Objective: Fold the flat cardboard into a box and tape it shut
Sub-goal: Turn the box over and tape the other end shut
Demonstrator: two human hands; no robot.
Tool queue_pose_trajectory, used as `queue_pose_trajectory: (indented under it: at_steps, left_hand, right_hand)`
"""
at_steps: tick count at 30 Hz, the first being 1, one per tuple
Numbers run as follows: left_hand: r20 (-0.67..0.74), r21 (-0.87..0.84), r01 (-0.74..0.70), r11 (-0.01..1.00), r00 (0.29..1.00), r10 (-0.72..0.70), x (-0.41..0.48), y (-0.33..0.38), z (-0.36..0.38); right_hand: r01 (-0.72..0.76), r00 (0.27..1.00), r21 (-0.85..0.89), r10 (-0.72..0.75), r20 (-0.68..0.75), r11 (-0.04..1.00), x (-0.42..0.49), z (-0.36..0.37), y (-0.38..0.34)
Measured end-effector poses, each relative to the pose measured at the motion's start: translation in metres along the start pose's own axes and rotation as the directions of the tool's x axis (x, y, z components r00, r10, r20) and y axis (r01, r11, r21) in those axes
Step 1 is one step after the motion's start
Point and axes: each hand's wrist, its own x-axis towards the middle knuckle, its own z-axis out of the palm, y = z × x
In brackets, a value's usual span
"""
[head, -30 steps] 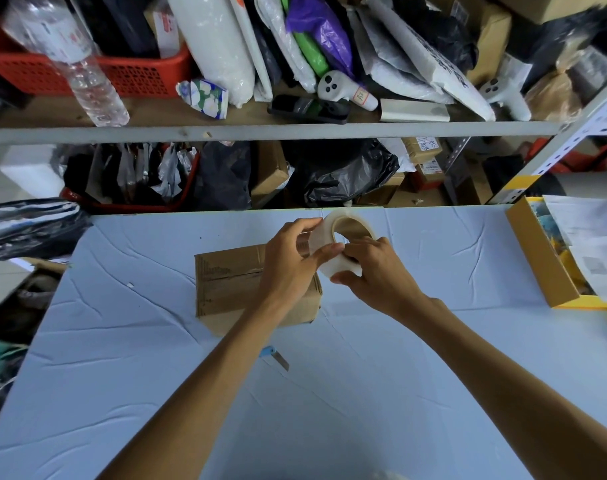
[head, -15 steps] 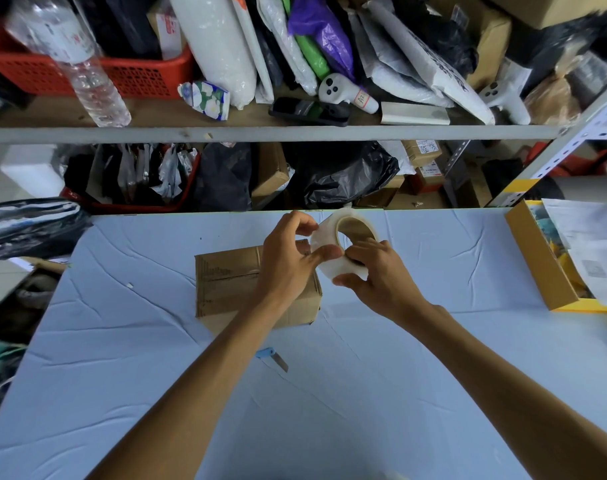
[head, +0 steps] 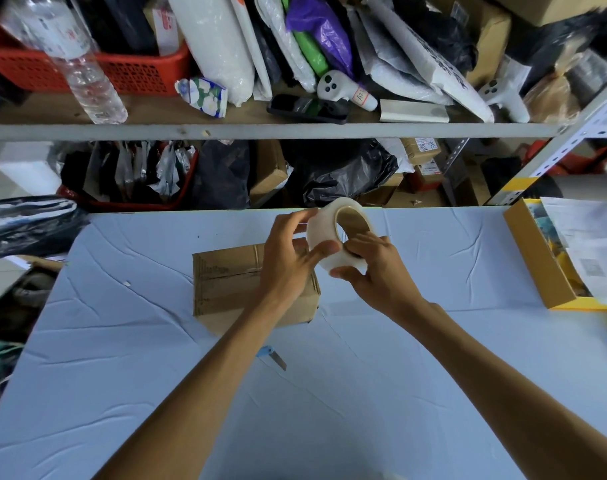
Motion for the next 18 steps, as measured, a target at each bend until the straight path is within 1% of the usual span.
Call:
queue_pose_trajectory:
  at_steps: [1, 4, 8, 10, 14, 17, 18]
  left_hand:
    - [0.006, -0.008, 0.013, 1.000, 1.000, -0.013, 0.000, 0.000, 0.000]
    - [-0.035, 0.007, 0.031, 0.999, 0.999, -0.031, -0.001, 0.001, -0.002]
    - [-0.003, 0.057, 0.041, 0.998, 0.999, -0.041, 0.001, 0.003, -0.007]
    - [-0.028, 0.037, 0.042, 0.998, 0.999, -0.041, 0.000, 0.004, -0.008]
    - [-0.107, -0.009, 0.034, 0.999, 0.994, -0.035, -0.006, 0.010, -0.006]
    - [-0.076, -0.050, 0.083, 0.995, 0.993, -0.087, -0.006, 0.017, -0.005]
    - [-0.046, -0.071, 0.129, 0.989, 0.990, -0.132, -0.006, 0.020, -0.003]
  right_hand:
    - [0.000, 1.000, -0.005, 0.000, -0.009, 1.000, 0.000, 0.001, 0.000]
    - [0.005, 1.000, -0.049, -0.006, -0.014, 0.999, -0.001, 0.002, 0.000]
    - [0.017, 1.000, -0.074, -0.018, -0.006, 0.997, -0.005, 0.003, 0.002]
    - [0.012, 1.000, -0.058, -0.012, -0.014, 0.998, -0.008, 0.003, 0.000]
    - [0.008, 0.997, 0.009, -0.007, -0.075, 1.000, -0.009, 0.003, -0.004]
    - [0.026, 0.995, 0.008, -0.025, -0.100, 1.000, -0.010, 0.002, -0.001]
    - [0.033, 0.995, 0.002, -0.033, -0.096, 0.999, -0.011, 0.001, 0.001]
